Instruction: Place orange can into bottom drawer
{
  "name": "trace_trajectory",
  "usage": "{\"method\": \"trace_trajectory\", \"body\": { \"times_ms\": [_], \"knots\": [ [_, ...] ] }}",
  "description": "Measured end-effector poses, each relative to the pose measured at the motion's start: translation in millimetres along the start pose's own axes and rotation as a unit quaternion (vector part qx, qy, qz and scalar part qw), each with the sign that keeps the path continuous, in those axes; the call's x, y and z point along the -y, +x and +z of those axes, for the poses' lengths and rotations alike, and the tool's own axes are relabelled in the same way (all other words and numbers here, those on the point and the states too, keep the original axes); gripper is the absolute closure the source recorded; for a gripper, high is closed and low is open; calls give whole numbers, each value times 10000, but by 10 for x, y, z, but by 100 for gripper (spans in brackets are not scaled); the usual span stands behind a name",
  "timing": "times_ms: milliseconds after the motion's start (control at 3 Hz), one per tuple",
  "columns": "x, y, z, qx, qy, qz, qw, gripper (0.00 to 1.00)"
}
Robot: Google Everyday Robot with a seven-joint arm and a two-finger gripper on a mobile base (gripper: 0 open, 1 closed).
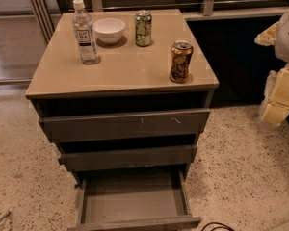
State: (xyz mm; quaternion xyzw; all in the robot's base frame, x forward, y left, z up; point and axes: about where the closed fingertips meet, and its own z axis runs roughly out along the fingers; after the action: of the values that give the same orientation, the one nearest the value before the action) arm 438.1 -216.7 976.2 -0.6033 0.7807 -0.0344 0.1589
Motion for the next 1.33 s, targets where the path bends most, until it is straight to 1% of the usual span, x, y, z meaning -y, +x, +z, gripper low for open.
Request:
{"method": "trace_trajectory", "body": {
  "times_ms": [333, 667, 1000, 1333],
  "knots": [
    [0, 0, 0, 0, 0, 0, 10000, 0],
    [0, 0, 0, 0, 1, 0, 10000, 21],
    [482, -63, 152, 459, 437, 305, 9975, 52],
    [1244, -159, 323, 1075, 787, 593, 9893, 82]
  ]
}}
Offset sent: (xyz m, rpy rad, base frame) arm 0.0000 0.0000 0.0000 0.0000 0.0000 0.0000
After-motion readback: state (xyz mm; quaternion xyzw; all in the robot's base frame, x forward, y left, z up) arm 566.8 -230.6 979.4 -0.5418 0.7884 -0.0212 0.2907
